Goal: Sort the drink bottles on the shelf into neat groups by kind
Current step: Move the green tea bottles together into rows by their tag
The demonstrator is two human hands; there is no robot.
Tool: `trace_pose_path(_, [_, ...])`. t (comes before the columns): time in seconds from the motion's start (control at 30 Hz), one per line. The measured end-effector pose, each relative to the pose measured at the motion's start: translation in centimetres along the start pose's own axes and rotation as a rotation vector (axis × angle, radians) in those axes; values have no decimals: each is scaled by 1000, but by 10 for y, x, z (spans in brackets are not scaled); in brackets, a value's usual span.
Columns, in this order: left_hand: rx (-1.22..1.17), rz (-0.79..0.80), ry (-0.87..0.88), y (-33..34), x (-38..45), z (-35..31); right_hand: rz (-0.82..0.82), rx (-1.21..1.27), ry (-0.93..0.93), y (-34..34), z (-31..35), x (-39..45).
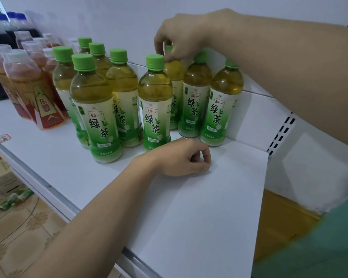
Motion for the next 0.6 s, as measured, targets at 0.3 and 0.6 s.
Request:
trace_pose_path(0.3, [-3, 4, -5, 0, 0, 0, -7, -19, 63, 0, -2, -1])
trace_pose_path(0.6, [1, 7, 4, 1, 0, 1, -258, 86, -34, -16, 10, -35])
Point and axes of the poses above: each hand's wrist, its own x-axis towards the middle knuckle, its own y-axis out of the palm, z = x × y, the point moved 7 cm from there along x, towards the middle knuckle, and after that the axes turned 11 degrees about z, right-handed, at the moved point
